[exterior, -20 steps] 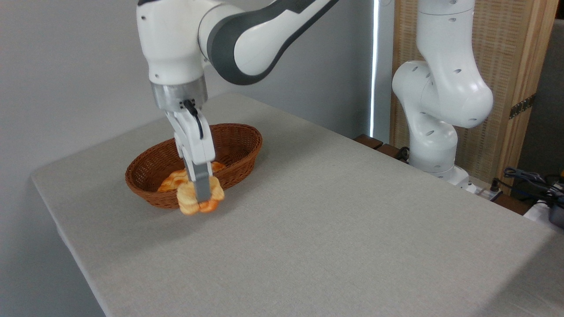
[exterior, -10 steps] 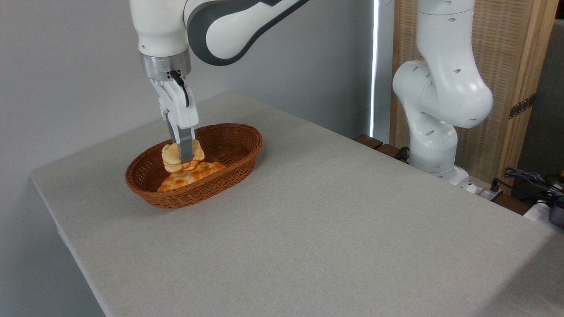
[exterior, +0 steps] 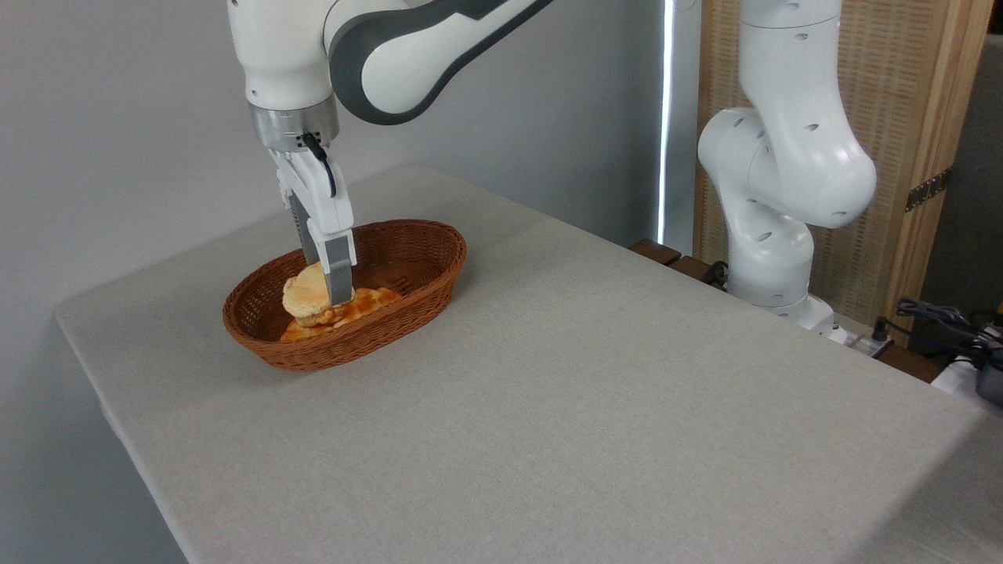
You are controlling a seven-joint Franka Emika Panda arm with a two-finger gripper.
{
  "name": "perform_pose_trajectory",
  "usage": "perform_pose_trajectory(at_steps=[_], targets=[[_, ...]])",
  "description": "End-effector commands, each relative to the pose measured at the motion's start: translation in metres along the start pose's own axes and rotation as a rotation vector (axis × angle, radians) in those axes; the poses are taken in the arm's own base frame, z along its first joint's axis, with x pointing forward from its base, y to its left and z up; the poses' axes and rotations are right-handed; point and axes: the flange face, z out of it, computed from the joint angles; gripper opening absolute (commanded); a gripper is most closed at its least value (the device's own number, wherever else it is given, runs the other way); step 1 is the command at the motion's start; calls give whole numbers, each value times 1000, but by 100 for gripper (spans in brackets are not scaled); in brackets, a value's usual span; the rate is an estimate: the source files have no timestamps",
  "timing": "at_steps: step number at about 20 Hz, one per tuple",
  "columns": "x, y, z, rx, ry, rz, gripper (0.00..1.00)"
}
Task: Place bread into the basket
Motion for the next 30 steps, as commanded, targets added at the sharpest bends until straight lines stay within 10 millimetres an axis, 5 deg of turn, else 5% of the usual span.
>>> perform_pose_trajectory(at_steps=[1, 8, 18, 21, 30], targets=[[-5, -12, -10, 19, 25, -29, 100], [-53, -89, -50, 81, 71, -176, 100], [-61, -99, -61, 96, 83, -199, 100], [-79, -118, -66, 109, 82, -244, 100], [-93, -131, -59, 190, -36, -206, 100]])
